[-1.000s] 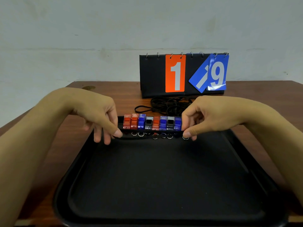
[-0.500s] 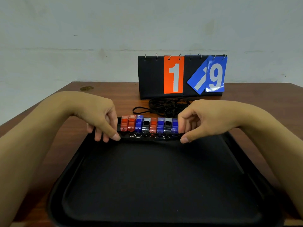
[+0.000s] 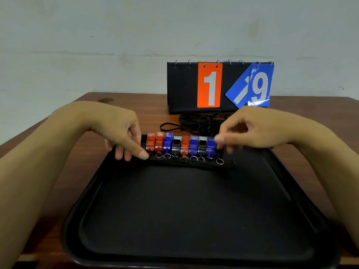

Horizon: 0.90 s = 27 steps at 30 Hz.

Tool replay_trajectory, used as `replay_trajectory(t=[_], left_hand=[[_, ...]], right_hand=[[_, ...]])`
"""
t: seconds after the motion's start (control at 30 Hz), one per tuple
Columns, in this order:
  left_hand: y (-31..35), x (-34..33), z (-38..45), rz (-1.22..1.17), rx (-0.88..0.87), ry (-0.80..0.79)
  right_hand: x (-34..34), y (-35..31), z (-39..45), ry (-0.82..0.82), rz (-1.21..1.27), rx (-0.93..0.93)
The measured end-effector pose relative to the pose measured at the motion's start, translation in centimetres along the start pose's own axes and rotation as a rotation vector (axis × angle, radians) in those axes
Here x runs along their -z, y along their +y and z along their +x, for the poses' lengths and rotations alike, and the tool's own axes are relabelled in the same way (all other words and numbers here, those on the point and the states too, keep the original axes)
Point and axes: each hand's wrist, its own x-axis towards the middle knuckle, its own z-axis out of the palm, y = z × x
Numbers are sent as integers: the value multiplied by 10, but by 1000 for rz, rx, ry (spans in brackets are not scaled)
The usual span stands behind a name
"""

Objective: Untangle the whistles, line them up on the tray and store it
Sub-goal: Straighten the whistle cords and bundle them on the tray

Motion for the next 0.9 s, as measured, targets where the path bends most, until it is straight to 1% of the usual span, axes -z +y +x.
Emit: replay_trajectory(t=[0.13,0.17,0.23,0.33,0.47,0.53,0.67,0.8,0.9], left_hand=[[-4,1,3,43,-38,209],[-5,1,3,37,-60,252],[-6,0,3,21,-105,315],[-8,-1,5,38,-150,414],[-11,-1,11,54,-209,626],[-9,-1,13,30,-228,690],[-6,-4,18,11,-262,731],[0,-8,19,8,-302,711],[0,-8,21,10,-318,712]], right_hand=[[9,19,0,387,-108,-79],[10,25,0,452,-129,-101],[11,38,3,513,-166,-142],[9,56,4,496,-226,-220],[10,76,2,347,-291,-334],[11,81,2,324,-286,-355],[7,81,5,301,-268,-294],[2,74,7,238,-262,-233],[2,69,7,260,-302,-230]])
